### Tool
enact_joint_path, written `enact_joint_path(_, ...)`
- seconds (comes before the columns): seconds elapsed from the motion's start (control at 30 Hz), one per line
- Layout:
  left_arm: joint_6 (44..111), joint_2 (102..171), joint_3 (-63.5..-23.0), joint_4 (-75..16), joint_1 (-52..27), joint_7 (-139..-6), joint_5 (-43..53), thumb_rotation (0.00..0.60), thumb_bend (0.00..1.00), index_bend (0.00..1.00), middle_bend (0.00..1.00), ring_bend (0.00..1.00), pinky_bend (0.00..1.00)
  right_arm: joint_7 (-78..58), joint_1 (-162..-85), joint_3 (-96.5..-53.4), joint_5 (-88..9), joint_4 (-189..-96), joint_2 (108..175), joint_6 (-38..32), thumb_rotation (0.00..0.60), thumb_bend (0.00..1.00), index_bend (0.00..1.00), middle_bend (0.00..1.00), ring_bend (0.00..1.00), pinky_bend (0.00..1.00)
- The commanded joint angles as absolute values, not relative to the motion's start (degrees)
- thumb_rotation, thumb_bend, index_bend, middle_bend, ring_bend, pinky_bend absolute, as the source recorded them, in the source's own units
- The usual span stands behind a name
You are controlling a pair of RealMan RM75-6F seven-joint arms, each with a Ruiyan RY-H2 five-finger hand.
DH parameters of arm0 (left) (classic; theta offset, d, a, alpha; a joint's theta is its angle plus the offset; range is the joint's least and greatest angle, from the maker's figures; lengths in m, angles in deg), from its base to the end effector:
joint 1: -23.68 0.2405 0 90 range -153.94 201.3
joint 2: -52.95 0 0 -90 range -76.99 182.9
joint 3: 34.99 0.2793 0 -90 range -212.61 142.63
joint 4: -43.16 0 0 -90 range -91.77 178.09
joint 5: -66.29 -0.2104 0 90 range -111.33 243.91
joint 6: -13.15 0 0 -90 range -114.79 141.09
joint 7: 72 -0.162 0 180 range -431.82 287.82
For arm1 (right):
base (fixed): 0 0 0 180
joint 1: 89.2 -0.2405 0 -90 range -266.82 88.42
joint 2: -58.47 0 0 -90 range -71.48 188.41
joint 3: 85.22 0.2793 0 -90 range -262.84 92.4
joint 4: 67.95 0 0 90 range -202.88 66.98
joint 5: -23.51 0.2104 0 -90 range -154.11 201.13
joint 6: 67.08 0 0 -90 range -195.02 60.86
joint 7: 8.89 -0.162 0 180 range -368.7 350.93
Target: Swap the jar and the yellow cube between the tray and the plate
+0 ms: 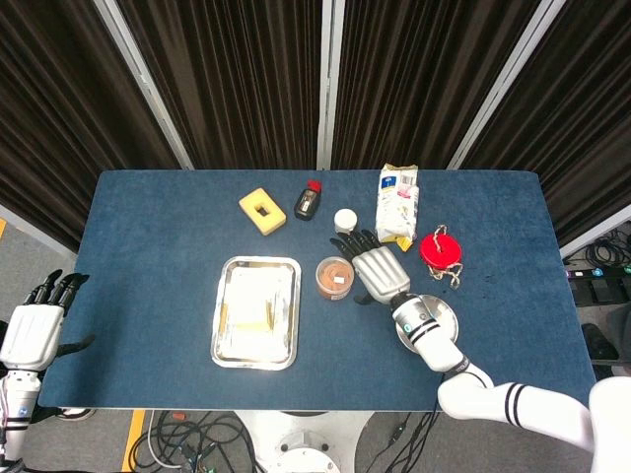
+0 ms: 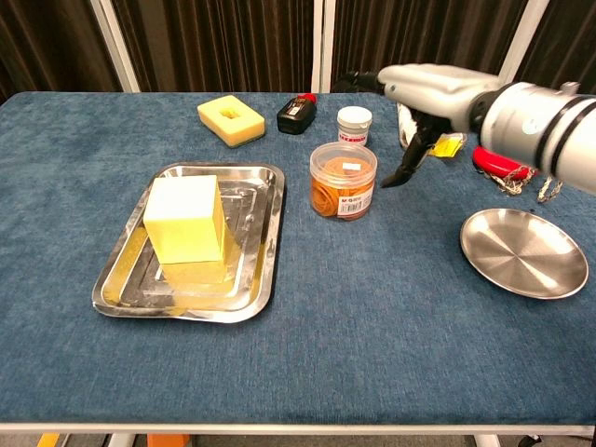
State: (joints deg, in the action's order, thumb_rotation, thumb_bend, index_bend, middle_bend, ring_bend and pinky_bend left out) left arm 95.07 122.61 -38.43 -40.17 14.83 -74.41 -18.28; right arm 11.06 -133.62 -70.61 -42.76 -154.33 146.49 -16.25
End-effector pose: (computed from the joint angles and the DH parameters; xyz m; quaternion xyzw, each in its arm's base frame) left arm -0.3467 0.2292 0.1461 -0.6222 -0.3555 -0.3625 0.5959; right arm -0.1237 -0.3861 -0.0172 0.7582 -0.3534 0.3937 0.3811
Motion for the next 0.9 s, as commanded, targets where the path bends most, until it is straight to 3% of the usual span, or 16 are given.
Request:
enact_joint_path(0.03, 94.8, 122.62, -38.32, -40.68, 14.6, -74.63, -18.47, 0.6, 0.0, 0.15, 0.13, 0.06, 0.22, 9.99, -130.65, -71.81, -45.92, -160.24, 141.32, -11.8, 0.6, 0.0, 0.0, 0.03, 0.0, 0.0)
enact_joint_path(0.3, 87.89, 122.78, -36.94, -44.86, 9.28, -70.42, -23.0, 0.6, 0.0, 0.15, 0.13, 0.06, 0.22, 9.89, -120.94, -73.95, -48.74, -169.23, 128.84, 1.18, 0.6, 0.0, 0.0, 0.05, 0.0, 0.0)
enact_joint_path(0.5, 84.97, 127.27, -38.36, -46.81, 4.4, -72.21, -25.68, 0.6, 0.0, 0.14, 0.12, 0.04, 0.22, 3.21, -114.13, -75.34, -50.29, -169.82, 122.58, 7.77, 0.6, 0.0, 0.0, 0.05, 0.0, 0.0)
enact_joint_path(0.9, 74.74, 136.87, -41.5, -49.38, -3.69, -79.74, -19.46, 0.6, 0.0, 0.1, 0.07, 0.0, 0.16, -7.14, -109.75, -75.65, -51.16, -163.85, 121.02, 9.58, 0.6, 0.0, 0.0, 0.04, 0.0, 0.0)
